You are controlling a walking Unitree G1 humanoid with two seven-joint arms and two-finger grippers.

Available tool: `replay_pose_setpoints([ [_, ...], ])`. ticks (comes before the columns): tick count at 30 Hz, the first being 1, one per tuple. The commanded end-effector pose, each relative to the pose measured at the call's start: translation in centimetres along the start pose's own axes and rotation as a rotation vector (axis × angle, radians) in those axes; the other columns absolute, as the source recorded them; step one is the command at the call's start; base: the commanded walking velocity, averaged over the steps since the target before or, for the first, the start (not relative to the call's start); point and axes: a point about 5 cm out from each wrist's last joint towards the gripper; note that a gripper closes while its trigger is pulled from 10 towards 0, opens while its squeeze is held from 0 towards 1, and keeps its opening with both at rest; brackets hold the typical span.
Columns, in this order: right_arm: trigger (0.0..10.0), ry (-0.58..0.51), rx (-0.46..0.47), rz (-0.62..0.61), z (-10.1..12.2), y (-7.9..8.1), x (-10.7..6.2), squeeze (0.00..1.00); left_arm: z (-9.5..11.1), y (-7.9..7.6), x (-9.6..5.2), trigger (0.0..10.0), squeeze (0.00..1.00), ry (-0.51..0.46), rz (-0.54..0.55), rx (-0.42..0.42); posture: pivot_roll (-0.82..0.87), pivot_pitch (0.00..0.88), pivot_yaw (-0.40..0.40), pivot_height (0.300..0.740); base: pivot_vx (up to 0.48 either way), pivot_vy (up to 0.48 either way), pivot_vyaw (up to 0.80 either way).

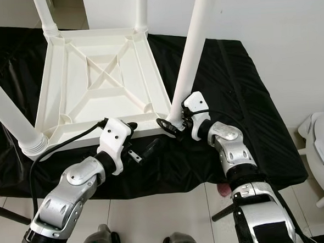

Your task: Building children table

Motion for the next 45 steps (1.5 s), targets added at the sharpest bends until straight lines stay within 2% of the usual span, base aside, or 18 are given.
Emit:
replay_pose_setpoints([
  [1, 0.0, -0.010, -0.006, 0.004, 0.2, -0.5, 0.1, 0.00, 0.2, 0.0, 0.0, 10.0, 0.00, -0.001, 0.004, 0.000, 0.02, 0.000, -0.075, 0.740, 0.000, 0.000, 0.00],
  [9, 0.0, -0.017, 0.009, -0.026, 0.0, -0.9, 0.0, 0.00, 0.4, 0.1, 0.2, 10.0, 0.00, -0.006, 0.005, 0.002, 0.01, 0.000, -0.075, 0.740, 0.000, 0.000, 0.00],
  [18, 0.0, -0.040, 0.042, -0.094, -0.6, -0.3, -0.3, 0.00, 0.3, -0.2, 0.5, 10.0, 0.00, -0.010, -0.010, 0.000, -0.01, 0.000, -0.072, 0.740, 0.000, 0.000, 0.00],
  [19, 10.0, -0.035, 0.045, -0.113, -0.8, -0.1, -0.3, 0.00, 0.3, -0.3, 0.5, 10.0, 0.00, -0.011, -0.012, -0.002, -0.01, 0.000, -0.073, 0.740, 0.000, 0.000, 0.00],
  [21, 10.0, -0.032, 0.068, -0.172, -1.1, 1.0, -0.2, 0.00, 0.2, -0.4, 0.5, 10.0, 0.00, -0.009, -0.017, -0.005, -0.02, 0.003, -0.072, 0.740, 0.000, 0.000, 0.00],
  [24, 10.0, -0.034, 0.087, -0.203, -1.2, 1.6, -0.1, 0.00, 0.2, -0.5, 0.5, 10.0, 0.00, -0.009, -0.020, -0.007, -0.02, 0.006, -0.073, 0.740, 0.000, 0.000, 0.00],
  [25, 10.0, -0.031, 0.141, -0.336, -1.3, 2.3, 0.1, 0.00, 0.2, -0.6, 0.6, 10.0, 0.00, -0.009, -0.024, -0.009, -0.03, 0.007, -0.076, 0.740, 0.000, 0.000, 0.00],
  [28, 10.0, -0.030, 0.158, -0.385, -1.3, 2.5, 0.1, 0.00, 0.2, -0.6, 0.7, 10.0, 0.00, -0.009, -0.025, -0.010, -0.03, 0.007, -0.076, 0.740, 0.000, 0.000, 0.00],
  [29, 10.0, -0.029, 0.162, -0.465, -1.3, 2.6, 0.0, 0.00, 0.2, -0.6, 0.7, 10.0, 0.00, -0.009, -0.028, -0.011, -0.03, 0.006, -0.076, 0.740, 0.000, 0.000, 0.00],
  [30, 10.0, -0.029, 0.162, -0.465, -1.3, 2.6, 0.0, 0.00, 0.2, -0.6, 0.7, 10.0, 0.00, -0.009, -0.028, -0.011, -0.03, 0.006, -0.076, 0.740, 0.000, 0.000, 0.00],
  [31, 10.0, -0.031, 0.177, -0.546, -1.2, 2.7, -0.2, 0.00, 0.1, -0.7, 0.7, 10.0, 0.00, -0.009, -0.032, -0.014, -0.03, 0.004, -0.075, 0.740, 0.000, 0.000, 0.00],
  [32, 10.0, -0.031, 0.177, -0.546, -1.2, 2.7, -0.2, 0.00, 0.1, -0.7, 0.7, 10.0, 0.00, -0.009, -0.032, -0.014, -0.03, 0.004, -0.075, 0.740, 0.000, 0.000, 0.00],
  [34, 10.0, -0.018, 0.199, -0.732, -1.3, 3.0, -0.7, 0.00, 0.0, -0.9, 0.7, 10.0, 0.00, -0.006, -0.041, -0.015, -0.03, 0.000, -0.082, 0.740, 0.000, 0.000, 0.00],
  [36, 10.0, -0.018, 0.199, -0.732, -1.3, 3.0, -0.7, 0.00, 0.0, -0.9, 0.7, 10.0, 0.00, -0.006, -0.041, -0.015, -0.03, 0.000, -0.082, 0.740, 0.000, 0.000, 0.00],
  [37, 10.0, -0.014, 0.213, -0.784, -1.4, 3.3, -0.9, 0.00, 0.0, -0.9, 0.7, 10.0, 0.00, -0.004, -0.044, -0.010, -0.03, 0.000, -0.084, 0.740, 0.000, 0.000, 0.00],
  [39, 10.0, -0.029, 0.237, -0.780, -1.3, 4.0, -0.7, 0.00, 0.0, -0.6, 0.6, 10.0, 0.00, -0.001, -0.038, -0.001, -0.03, 0.000, -0.086, 0.740, 0.000, 0.000, 0.00],
  [45, 10.0, -0.036, 0.240, -0.788, -1.1, 3.7, -1.1, 0.00, 0.0, -0.1, 0.6, 10.0, 0.00, -0.003, -0.024, 0.001, -0.03, 0.000, -0.084, 0.740, 0.000, 0.000, 0.00],
])
Point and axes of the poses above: a point about 5 cm out from each wrist's last joint towards the gripper, its own x axis pointing out of the wrist towards the gripper, its own z axis along the axis of the wrist's last joint, y = z × x
